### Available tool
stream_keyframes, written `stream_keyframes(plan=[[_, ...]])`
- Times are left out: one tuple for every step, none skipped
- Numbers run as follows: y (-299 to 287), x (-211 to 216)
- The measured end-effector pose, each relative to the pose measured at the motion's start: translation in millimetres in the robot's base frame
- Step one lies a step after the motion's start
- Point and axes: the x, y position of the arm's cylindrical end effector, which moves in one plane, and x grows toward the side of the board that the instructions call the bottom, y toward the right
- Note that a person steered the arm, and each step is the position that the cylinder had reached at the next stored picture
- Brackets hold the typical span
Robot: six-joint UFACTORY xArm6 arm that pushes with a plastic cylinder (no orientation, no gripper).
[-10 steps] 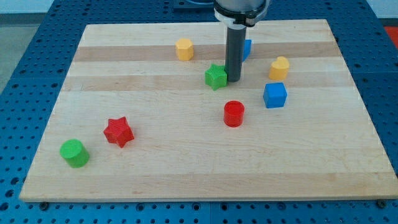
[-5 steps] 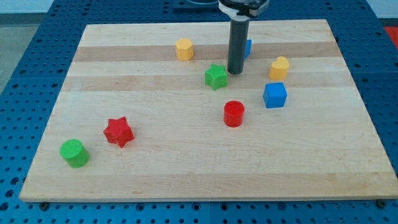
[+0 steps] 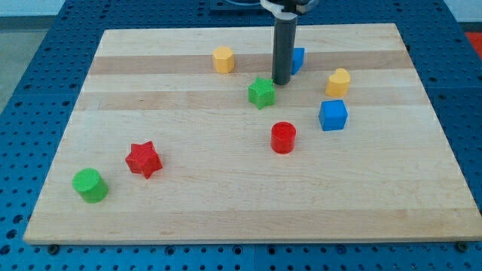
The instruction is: Place the green star close to the red star
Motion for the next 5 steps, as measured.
stream_keyframes(plan=[[-15.6, 20.2], [-34.9, 20.2], [-53.6, 21.7], [-67.7, 24.6], [-83.9, 26.8]])
